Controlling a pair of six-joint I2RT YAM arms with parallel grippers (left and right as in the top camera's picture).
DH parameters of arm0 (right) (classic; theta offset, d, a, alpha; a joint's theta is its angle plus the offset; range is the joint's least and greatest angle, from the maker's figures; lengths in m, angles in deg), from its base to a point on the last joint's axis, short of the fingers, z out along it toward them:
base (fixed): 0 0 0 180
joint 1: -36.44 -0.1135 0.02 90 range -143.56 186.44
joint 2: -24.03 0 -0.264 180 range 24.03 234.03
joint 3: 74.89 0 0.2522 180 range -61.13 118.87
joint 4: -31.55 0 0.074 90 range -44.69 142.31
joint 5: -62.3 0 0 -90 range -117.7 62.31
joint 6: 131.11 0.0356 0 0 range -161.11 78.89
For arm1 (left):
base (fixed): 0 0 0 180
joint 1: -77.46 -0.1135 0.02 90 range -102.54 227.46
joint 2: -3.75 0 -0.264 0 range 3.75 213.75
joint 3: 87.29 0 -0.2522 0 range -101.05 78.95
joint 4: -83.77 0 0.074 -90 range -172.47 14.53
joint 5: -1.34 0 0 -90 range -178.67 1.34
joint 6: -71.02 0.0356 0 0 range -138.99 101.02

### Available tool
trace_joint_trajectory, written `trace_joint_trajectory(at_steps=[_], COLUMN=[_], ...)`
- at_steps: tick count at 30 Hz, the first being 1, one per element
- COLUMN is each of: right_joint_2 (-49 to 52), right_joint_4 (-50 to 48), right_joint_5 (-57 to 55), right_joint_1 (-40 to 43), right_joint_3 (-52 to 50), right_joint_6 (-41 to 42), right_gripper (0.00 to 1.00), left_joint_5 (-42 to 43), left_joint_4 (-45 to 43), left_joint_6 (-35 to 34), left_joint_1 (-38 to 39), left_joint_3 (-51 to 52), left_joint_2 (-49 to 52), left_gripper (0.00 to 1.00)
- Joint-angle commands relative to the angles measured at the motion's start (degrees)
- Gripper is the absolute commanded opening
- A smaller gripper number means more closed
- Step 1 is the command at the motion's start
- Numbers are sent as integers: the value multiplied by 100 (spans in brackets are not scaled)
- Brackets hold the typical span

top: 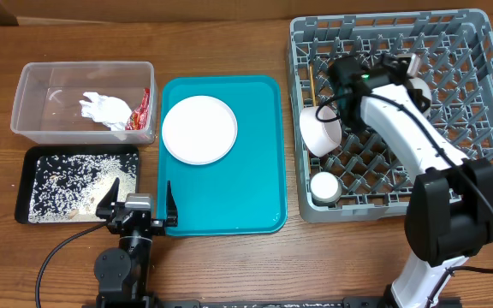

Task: Sort waste into correct bins and load items into the dishwasher
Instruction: 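Carry the grey bowl into the dish rack and set it down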

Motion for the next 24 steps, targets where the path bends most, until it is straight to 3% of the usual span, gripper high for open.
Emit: trace_joint_trajectory(at_steps=[1, 24], right_joint_2=[2, 2], right_joint_4=[-48, 387], right_joint_5=[177, 214], right_joint_1=[2, -752], right_joint_3=[2, -24], right_joint_6=[22, 157], right_gripper=[4, 4], left_joint_5=[83, 83], left_joint_4=[2, 2], left_joint_6=[107, 107], left_joint_1=[-22, -22], left_joint_3=[24, 24], left_joint_2=[-55, -55], left_gripper=[100, 100])
